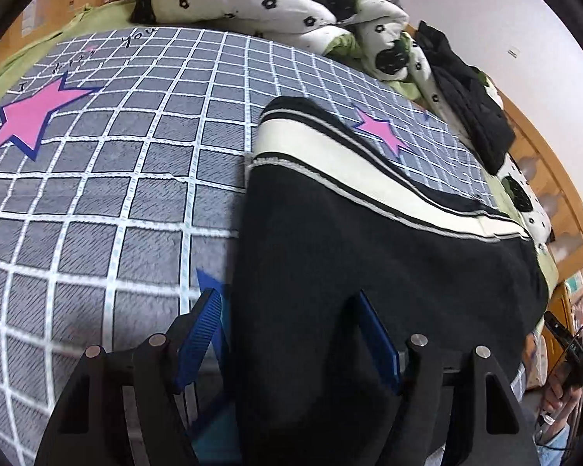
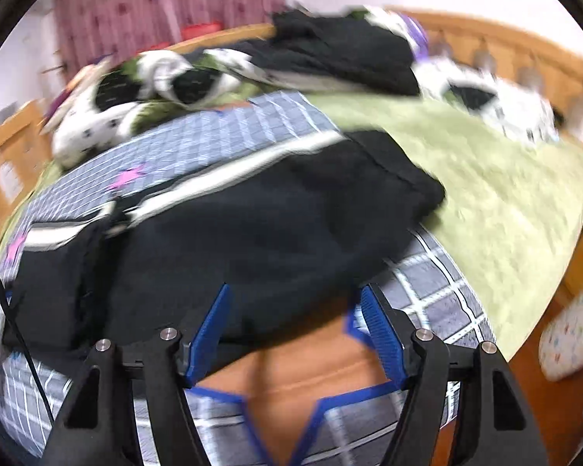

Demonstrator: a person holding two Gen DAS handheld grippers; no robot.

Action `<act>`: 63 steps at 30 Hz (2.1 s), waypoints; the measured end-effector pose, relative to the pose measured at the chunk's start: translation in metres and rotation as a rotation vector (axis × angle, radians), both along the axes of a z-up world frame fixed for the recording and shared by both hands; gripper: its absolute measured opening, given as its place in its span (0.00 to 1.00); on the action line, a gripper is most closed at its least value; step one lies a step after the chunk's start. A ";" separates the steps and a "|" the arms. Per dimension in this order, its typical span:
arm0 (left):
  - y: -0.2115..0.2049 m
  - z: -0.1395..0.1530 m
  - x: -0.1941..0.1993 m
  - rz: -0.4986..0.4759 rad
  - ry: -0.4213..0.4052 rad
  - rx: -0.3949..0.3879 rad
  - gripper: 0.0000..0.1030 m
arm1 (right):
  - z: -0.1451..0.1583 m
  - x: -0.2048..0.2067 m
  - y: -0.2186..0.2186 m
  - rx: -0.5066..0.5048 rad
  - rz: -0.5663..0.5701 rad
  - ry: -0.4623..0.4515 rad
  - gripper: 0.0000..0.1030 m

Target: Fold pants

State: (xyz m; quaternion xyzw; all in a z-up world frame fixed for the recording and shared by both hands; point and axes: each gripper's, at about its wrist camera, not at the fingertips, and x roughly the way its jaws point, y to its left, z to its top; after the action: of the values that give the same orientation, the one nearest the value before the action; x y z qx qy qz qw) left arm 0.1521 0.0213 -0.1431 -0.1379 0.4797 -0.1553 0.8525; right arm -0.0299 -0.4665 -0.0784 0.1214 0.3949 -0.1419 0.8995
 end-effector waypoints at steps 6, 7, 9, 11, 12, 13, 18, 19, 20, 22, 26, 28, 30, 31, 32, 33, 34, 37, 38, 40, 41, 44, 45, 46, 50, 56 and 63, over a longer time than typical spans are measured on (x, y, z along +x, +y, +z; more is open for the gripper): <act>-0.006 -0.003 0.016 -0.054 -0.018 -0.008 0.59 | -0.034 0.036 -0.059 0.191 -0.081 0.011 0.63; -0.005 -0.003 0.020 -0.057 -0.012 -0.014 0.56 | -0.041 0.044 -0.066 0.230 -0.088 0.008 0.54; -0.003 -0.004 0.029 -0.061 0.002 -0.042 0.55 | -0.046 0.056 -0.077 0.272 -0.089 -0.026 0.48; 0.000 -0.006 0.037 -0.051 0.022 -0.071 0.54 | -0.046 0.064 -0.085 0.272 -0.103 -0.069 0.43; 0.000 -0.006 0.042 -0.050 0.033 -0.077 0.52 | -0.046 0.068 -0.088 0.274 -0.111 -0.085 0.42; -0.001 -0.006 0.046 -0.049 0.030 -0.083 0.45 | -0.045 0.073 -0.088 0.270 -0.120 -0.082 0.38; -0.011 0.010 0.044 -0.051 -0.012 -0.085 0.11 | -0.024 0.073 -0.074 0.140 -0.109 -0.096 0.15; -0.014 0.021 0.041 -0.052 -0.028 -0.073 0.10 | -0.011 0.072 -0.064 0.079 -0.094 -0.109 0.14; -0.015 0.027 0.039 -0.050 -0.036 -0.079 0.10 | 0.001 0.072 -0.055 0.031 -0.083 -0.115 0.13; -0.011 0.047 0.035 -0.048 -0.057 -0.137 0.10 | 0.030 0.076 -0.036 -0.032 -0.062 -0.138 0.13; 0.003 0.092 0.028 -0.067 -0.108 -0.190 0.10 | 0.090 0.083 -0.002 -0.069 -0.019 -0.207 0.13; 0.015 0.115 0.020 -0.072 -0.129 -0.206 0.10 | 0.117 0.086 0.020 -0.094 0.011 -0.237 0.12; 0.035 0.135 0.010 -0.047 -0.161 -0.203 0.10 | 0.138 0.085 0.041 -0.096 0.045 -0.274 0.12; 0.052 0.146 0.003 -0.031 -0.185 -0.201 0.10 | 0.150 0.083 0.053 -0.089 0.068 -0.298 0.12; 0.061 0.150 0.001 -0.019 -0.195 -0.194 0.10 | 0.158 0.080 0.061 -0.070 0.085 -0.323 0.13; 0.078 0.155 -0.003 0.004 -0.203 -0.174 0.10 | 0.163 0.077 0.068 -0.040 0.103 -0.350 0.13; 0.090 0.154 -0.005 0.026 -0.198 -0.150 0.10 | 0.166 0.074 0.076 -0.006 0.122 -0.376 0.13; 0.128 0.129 -0.004 0.098 -0.150 -0.072 0.10 | 0.150 0.074 0.090 0.038 0.173 -0.379 0.13; 0.140 0.108 -0.002 0.121 -0.114 -0.044 0.10 | 0.133 0.079 0.092 0.054 0.193 -0.345 0.14; 0.154 0.071 0.005 0.145 -0.043 -0.035 0.10 | 0.085 0.097 0.089 0.099 0.226 -0.220 0.15; 0.159 0.047 0.011 0.156 0.006 -0.036 0.10 | 0.059 0.108 0.087 0.112 0.237 -0.144 0.15; 0.171 -0.006 0.015 0.211 0.070 -0.034 0.16 | -0.008 0.125 0.088 0.052 0.186 0.048 0.15; 0.176 -0.013 0.015 0.231 0.079 -0.058 0.24 | -0.015 0.121 0.087 0.041 0.194 0.050 0.14; 0.179 -0.015 0.015 0.248 0.086 -0.073 0.27 | -0.013 0.114 0.087 0.043 0.207 0.029 0.15; 0.174 0.006 0.003 0.284 0.047 0.043 0.34 | -0.011 0.100 0.079 0.108 0.242 0.109 0.21; 0.150 0.047 -0.018 0.212 -0.162 0.169 0.62 | 0.009 0.055 0.082 0.002 0.198 0.104 0.41; 0.132 0.009 -0.014 0.132 -0.004 0.103 0.62 | 0.030 0.050 0.105 -0.116 0.232 -0.073 0.41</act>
State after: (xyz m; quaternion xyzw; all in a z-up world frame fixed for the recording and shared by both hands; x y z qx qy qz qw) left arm 0.1384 0.1533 -0.1338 -0.1247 0.4754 -0.0743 0.8677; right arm 0.0197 -0.3610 -0.0481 0.0279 0.3646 -0.0547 0.9291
